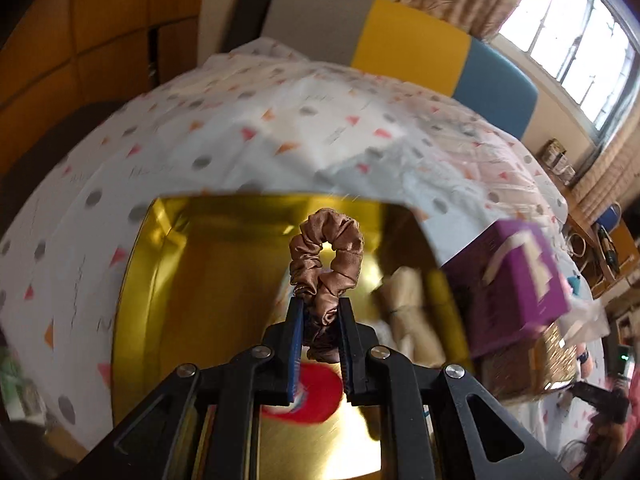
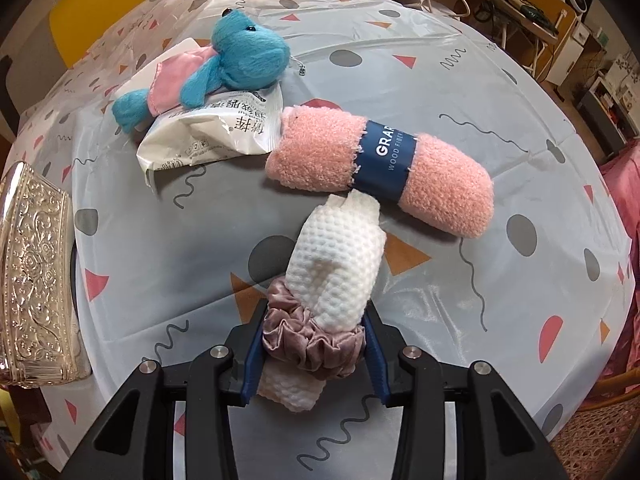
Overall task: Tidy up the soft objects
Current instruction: 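Carry the brown scrunchie into the gold tray and open the left tool, then carry the white towel into the gold tray and open the right tool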
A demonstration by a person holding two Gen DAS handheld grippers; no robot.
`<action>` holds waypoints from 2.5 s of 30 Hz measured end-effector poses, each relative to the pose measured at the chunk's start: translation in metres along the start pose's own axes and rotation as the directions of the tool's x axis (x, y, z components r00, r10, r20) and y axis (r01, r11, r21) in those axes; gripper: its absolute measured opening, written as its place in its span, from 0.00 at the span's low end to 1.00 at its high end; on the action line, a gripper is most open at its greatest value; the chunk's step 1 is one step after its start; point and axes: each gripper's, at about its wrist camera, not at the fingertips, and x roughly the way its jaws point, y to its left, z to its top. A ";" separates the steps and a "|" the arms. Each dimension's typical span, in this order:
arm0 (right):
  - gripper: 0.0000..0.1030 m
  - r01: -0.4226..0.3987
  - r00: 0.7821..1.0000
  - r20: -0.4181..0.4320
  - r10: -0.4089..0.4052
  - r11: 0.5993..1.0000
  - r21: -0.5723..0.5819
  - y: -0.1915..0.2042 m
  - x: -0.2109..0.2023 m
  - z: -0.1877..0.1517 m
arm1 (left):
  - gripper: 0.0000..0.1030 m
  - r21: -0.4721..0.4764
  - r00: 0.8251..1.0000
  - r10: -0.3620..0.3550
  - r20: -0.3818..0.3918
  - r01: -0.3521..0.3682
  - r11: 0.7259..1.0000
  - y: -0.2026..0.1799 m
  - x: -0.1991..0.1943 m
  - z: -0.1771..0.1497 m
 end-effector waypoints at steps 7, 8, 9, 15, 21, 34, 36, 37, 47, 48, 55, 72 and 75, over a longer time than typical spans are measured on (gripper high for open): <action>0.42 0.025 1.000 0.005 -0.025 0.999 -0.025 0.011 0.002 -0.005 | 0.17 -0.003 0.996 -0.072 -0.051 0.072 0.997 -0.002 0.013 -0.020; 0.42 0.027 1.000 0.005 -0.027 0.999 -0.027 0.013 0.002 -0.006 | 0.17 -0.005 0.995 -0.085 -0.051 0.084 0.996 -0.006 0.015 -0.018; 0.42 0.030 1.000 0.005 -0.030 0.999 -0.030 0.015 0.003 -0.007 | 0.18 -0.001 0.995 -0.089 -0.046 0.089 0.996 -0.011 0.017 -0.016; 0.42 0.047 0.999 0.013 -0.046 0.998 -0.046 0.029 0.003 -0.014 | 0.46 0.029 0.997 -0.073 -0.011 0.073 0.997 -0.034 0.030 0.004; 0.41 0.056 0.998 0.021 -0.055 0.996 -0.065 0.046 0.002 -0.021 | 0.53 0.033 0.998 -0.059 0.025 0.058 0.998 -0.033 0.015 -0.007; 0.41 0.067 0.997 0.033 -0.064 0.994 -0.090 0.059 -0.003 -0.026 | 0.73 0.064 0.994 0.007 0.111 -0.014 0.998 -0.033 -0.029 -0.057; 0.41 0.070 0.997 0.036 -0.067 0.993 -0.095 0.061 -0.004 -0.026 | 0.74 0.078 0.992 0.004 0.129 -0.014 0.997 -0.035 -0.036 -0.061; 0.41 0.068 0.997 0.038 -0.065 0.993 -0.095 0.062 -0.005 -0.026 | 0.74 0.088 0.991 0.005 0.136 -0.017 0.996 -0.037 -0.040 -0.063; 0.40 0.049 0.997 0.058 -0.041 0.989 -0.141 0.074 -0.016 -0.026 | 0.84 0.112 0.985 0.004 0.174 -0.024 0.993 -0.041 -0.060 -0.079; 0.40 0.056 0.997 0.061 -0.047 0.987 -0.152 0.077 -0.016 -0.027 | 0.84 0.113 0.985 0.007 0.171 -0.027 0.993 -0.041 -0.059 -0.080; 0.40 0.026 0.993 0.118 -0.009 0.989 -0.143 0.076 -0.029 -0.024 | 0.84 0.120 0.987 0.005 0.159 -0.024 0.993 -0.039 -0.059 -0.085; 0.39 -0.171 0.878 0.335 0.341 0.878 -0.446 0.256 -0.175 0.061 | 0.84 0.061 0.987 0.036 0.159 -0.047 0.997 -0.013 -0.059 -0.090; 0.39 -0.243 0.839 0.272 0.472 0.771 -0.589 0.310 -0.190 0.035 | 0.84 0.042 0.984 0.062 0.168 -0.070 0.997 -0.004 -0.062 -0.090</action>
